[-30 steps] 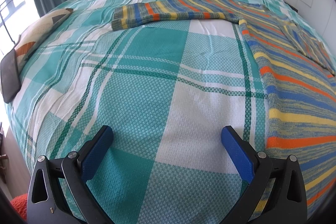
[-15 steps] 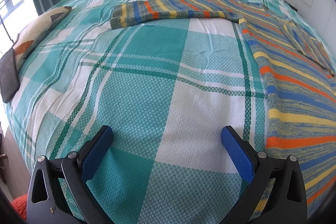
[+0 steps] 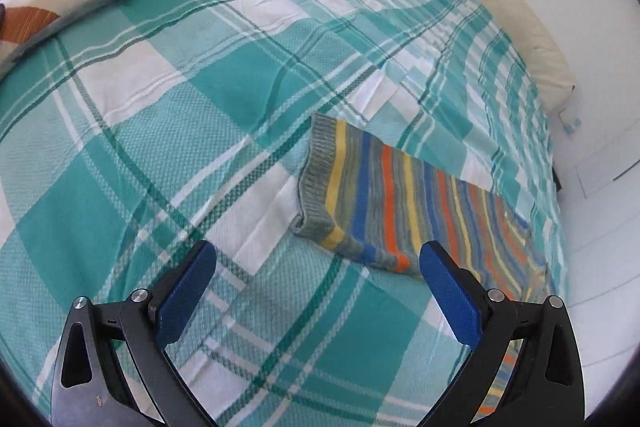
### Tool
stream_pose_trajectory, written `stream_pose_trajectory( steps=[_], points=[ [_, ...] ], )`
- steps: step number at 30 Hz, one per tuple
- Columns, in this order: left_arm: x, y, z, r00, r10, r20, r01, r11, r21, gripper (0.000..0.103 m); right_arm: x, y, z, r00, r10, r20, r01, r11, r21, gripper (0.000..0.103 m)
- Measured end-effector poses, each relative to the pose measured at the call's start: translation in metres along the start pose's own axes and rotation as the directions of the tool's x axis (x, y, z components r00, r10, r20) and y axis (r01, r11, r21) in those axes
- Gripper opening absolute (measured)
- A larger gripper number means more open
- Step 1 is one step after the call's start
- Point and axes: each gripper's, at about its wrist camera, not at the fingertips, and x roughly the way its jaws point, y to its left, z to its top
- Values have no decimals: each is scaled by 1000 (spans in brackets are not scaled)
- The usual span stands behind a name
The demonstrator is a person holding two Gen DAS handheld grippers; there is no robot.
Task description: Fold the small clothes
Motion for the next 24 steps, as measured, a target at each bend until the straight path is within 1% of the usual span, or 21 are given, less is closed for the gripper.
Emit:
stream_pose_trajectory(
  steps=[1,3,4,5,6,7,8,9,11,12,13,15,17,19,20,21,22,23,24],
  points=[
    [12,-1,8,1000,21,-15,-21,1000,-1,100,0,0,0,1000,-1,0,1,1000,0,102],
    [26,-7,14,999,47,-15,-47,998,29,93,0,0,0,1000,-1,0,1,1000,0,102],
    [32,-13,15,999,38,-17,-37,998,59,72,0,0,0,1000,0,0,0,1000,0,102],
    [39,-20,15,999,20,-42,-17,996,90,19,0,0,0,1000,0,0,0,1000,0,102],
    [45,-27,14,996,29,-79,-20,993,112,7,0,0,0,1000,-1,-1,1,1000,0,102],
    [43,-35,14,996,49,-73,-38,990,137,6,0,0,0,1000,-2,-1,2,1000,-1,102],
    [34,-47,16,997,61,-40,-53,984,172,6,1,1,0,1000,-4,-2,4,1000,-3,102],
    [23,-61,17,999,46,-17,-41,979,201,5,1,1,0,1000,-6,-3,6,1000,-4,102],
    [-5,-100,19,999,-27,21,21,961,277,5,2,1,0,1000,-5,-2,5,1000,-4,102],
    [-20,-125,17,997,-69,33,55,943,327,5,2,0,0,1000,-5,-2,5,1000,-4,102],
    [-34,-152,12,993,-115,37,93,920,381,5,2,1,0,1000,-7,-1,7,1000,-5,102],
    [-57,-210,-2,980,-198,28,160,859,487,5,2,1,0,1000,-6,-2,6,1000,-5,102],
    [-68,-267,-22,961,-275,-8,231,790,568,6,3,1,0,1000,-10,-4,10,1000,-7,102],
    [-64,-318,-45,945,-323,-54,286,733,617,7,3,1,0,1000,-12,-4,12,1000,-9,102],
    [-55,-341,-60,940,-329,-90,308,706,637,11,4,1,1,1000,-13,-4,13,1000,-10,102],
    [-41,-358,-77,938,-318,-136,327,685,651,19,4,1,1,1000,-13,-4,13,1000,-10,102],
    [-24,-373,-93,936,-292,-196,346,668,659,47,4,1,1,1000,-13,-4,13,1000,-10,102],
    [-8,-383,-106,939,-250,-235,342,664,664,73,4,1,1,1000,-13,-4,13,1000,-10,102],
    [0,-386,-116,944,-231,-236,330,667,668,74,4,1,1,1000,-13,-5,13,1000,-10,102]
  ],
)
